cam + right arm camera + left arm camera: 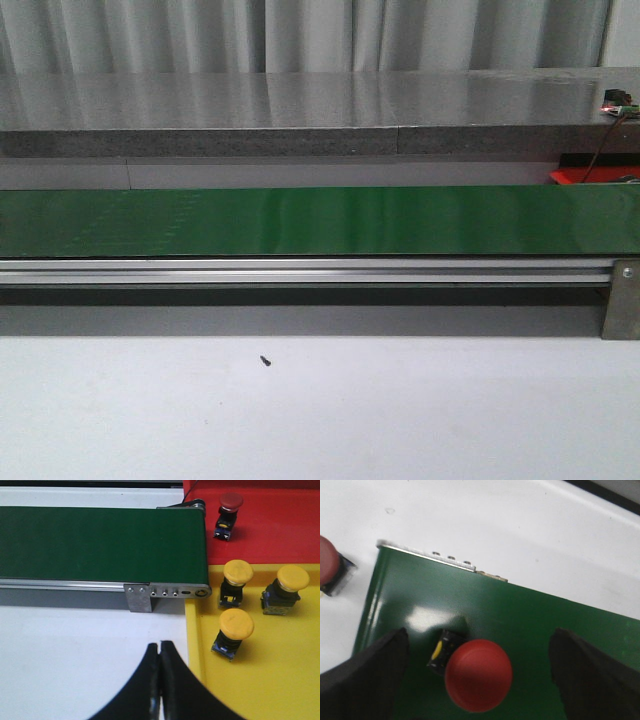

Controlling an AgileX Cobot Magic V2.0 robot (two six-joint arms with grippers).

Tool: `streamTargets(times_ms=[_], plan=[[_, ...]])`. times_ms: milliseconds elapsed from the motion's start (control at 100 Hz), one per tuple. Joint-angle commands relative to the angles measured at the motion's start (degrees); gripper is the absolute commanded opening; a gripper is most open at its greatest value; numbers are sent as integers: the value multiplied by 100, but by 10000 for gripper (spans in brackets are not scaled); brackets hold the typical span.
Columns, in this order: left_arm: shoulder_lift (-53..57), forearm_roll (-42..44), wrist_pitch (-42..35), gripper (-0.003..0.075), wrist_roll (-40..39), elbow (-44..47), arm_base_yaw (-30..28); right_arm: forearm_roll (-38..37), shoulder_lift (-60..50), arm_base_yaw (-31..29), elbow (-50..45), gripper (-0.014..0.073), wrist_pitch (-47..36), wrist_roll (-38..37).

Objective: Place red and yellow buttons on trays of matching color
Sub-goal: 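Set the red button on the belt and open the left gripper, then grasp the last yellow push-button with the left gripper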

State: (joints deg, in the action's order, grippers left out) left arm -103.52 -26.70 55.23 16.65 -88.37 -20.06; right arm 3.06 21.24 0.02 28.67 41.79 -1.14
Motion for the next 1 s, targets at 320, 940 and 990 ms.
streamTargets(times_ms=[320, 940, 990], plan=[[753, 2071, -476, 563, -983, -161, -305, -27, 22, 15, 136, -68, -371, 46], [-501, 1783, -848, 563, -1161, -161, -1282, -27, 22, 15, 136, -68, -371, 46], [-590, 1715, -968, 563, -1151, -161, -1282, -27, 22, 15, 136, -68, -371, 46]])
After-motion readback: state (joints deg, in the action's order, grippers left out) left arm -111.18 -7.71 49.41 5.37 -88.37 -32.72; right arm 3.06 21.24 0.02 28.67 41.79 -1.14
